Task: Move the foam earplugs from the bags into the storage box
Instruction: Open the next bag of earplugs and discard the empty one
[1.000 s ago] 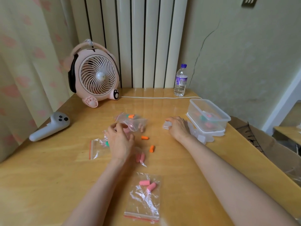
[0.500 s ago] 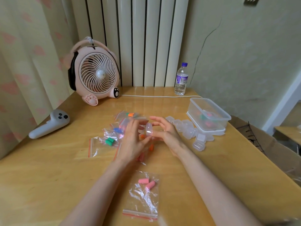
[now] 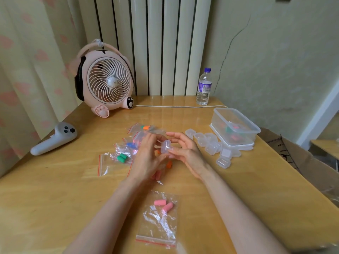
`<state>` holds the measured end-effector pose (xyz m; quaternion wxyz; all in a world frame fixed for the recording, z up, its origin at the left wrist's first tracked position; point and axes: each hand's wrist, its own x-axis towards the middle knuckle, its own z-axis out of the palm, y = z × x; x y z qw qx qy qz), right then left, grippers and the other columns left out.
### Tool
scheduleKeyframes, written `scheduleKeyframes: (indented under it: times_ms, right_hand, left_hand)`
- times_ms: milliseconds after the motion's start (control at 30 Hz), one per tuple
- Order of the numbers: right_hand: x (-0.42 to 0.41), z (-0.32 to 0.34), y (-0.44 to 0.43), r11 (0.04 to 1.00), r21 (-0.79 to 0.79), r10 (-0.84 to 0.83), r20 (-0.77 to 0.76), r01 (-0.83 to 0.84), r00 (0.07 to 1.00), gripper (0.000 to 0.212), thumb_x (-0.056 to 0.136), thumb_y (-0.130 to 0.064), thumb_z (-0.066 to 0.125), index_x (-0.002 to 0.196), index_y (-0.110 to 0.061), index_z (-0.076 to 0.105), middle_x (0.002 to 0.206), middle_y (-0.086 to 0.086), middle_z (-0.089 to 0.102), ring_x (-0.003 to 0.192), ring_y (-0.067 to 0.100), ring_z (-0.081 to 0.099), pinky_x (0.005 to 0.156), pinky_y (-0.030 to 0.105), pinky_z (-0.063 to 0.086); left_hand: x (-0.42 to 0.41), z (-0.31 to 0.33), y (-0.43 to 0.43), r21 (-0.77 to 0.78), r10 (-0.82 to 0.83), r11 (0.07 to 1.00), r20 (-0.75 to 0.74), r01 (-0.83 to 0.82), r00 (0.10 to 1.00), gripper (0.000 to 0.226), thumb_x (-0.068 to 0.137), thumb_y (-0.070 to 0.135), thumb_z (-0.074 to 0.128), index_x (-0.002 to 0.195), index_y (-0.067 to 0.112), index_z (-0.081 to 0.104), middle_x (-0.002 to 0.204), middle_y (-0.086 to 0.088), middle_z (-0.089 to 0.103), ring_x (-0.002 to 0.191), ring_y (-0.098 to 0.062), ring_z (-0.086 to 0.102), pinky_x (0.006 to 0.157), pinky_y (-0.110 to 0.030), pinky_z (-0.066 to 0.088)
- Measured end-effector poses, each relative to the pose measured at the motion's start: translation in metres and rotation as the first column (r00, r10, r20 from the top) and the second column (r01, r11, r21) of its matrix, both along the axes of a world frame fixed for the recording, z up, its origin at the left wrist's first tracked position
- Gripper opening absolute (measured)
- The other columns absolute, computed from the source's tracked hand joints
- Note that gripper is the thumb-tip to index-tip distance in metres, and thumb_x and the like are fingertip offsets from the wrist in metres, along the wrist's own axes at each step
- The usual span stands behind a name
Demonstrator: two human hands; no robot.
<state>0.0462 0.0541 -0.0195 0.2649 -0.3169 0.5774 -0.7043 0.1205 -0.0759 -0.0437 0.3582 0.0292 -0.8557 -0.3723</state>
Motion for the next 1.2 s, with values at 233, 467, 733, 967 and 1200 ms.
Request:
scheduleKeyframes:
  times_ms: [233, 467, 733, 967, 1200]
  right_hand:
    - [0.000, -0.002, -0.002, 0.998, 0.033, 0.045, 0.016, -0.045, 0.999, 0.025, 0.091, -0.010, 0.057, 0.116, -0.011, 0.058, 0.098, 0.004, 0.065, 0.080, 0.008, 0.062, 0.071, 0.019, 0.050]
    - [-0.005, -0.009, -0.009, 0.965, 0.123, -0.215, -0.126, 0.231, 0.968, 0.014, 0.093, -0.013, 0.057, 0.103, -0.008, 0.065, 0.093, 0.009, 0.069, 0.078, 0.021, 0.067, 0.078, 0.034, 0.057]
    - [-0.011, -0.014, -0.023, 0.761, 0.467, -0.063, -0.637, 0.450, 0.768, 0.016, 0.087, -0.024, 0.064, 0.099, -0.014, 0.068, 0.094, 0.002, 0.068, 0.089, 0.020, 0.065, 0.064, 0.023, 0.040]
    - [-0.022, -0.018, -0.042, 0.700, 0.490, -0.026, -0.710, 0.520, 0.704, 0.013, 0.080, -0.024, 0.072, 0.092, -0.021, 0.071, 0.100, 0.001, 0.059, 0.095, 0.019, 0.059, 0.072, 0.025, 0.040]
    - [-0.024, -0.004, -0.001, 0.886, 0.462, 0.168, -0.378, 0.029, 0.910, 0.012, 0.076, 0.003, 0.070, 0.079, -0.008, 0.068, 0.074, 0.001, 0.071, 0.072, 0.018, 0.067, 0.079, 0.026, 0.053]
  left_hand:
    - [0.006, 0.008, -0.004, 0.064, 0.053, 0.996, 0.022, -0.054, 0.998, 0.043, 0.061, 0.023, 0.086, 0.086, 0.014, 0.053, 0.081, 0.004, 0.058, 0.076, -0.004, 0.054, 0.064, -0.015, 0.042]
    - [0.007, 0.011, -0.006, 0.115, 0.026, 0.993, 0.010, -0.027, 1.000, 0.041, 0.062, 0.023, 0.086, 0.086, 0.014, 0.053, 0.081, 0.003, 0.061, 0.078, -0.011, 0.058, 0.069, -0.018, 0.045]
    - [0.006, 0.011, -0.010, 0.105, 0.157, 0.982, 0.030, -0.159, 0.987, 0.043, 0.065, 0.028, 0.084, 0.089, 0.021, 0.049, 0.081, 0.014, 0.058, 0.078, -0.015, 0.061, 0.067, -0.033, 0.049]
    - [0.009, 0.010, -0.013, 0.204, 0.222, 0.952, 0.052, -0.228, 0.974, 0.040, 0.074, 0.031, 0.076, 0.095, 0.018, 0.044, 0.081, 0.013, 0.059, 0.080, -0.017, 0.062, 0.071, -0.039, 0.051]
    - [0.010, 0.012, -0.013, 0.277, 0.226, 0.934, 0.026, -0.224, 0.974, 0.038, 0.076, 0.034, 0.073, 0.094, 0.018, 0.044, 0.089, 0.004, 0.065, 0.082, -0.016, 0.062, 0.073, -0.041, 0.052]
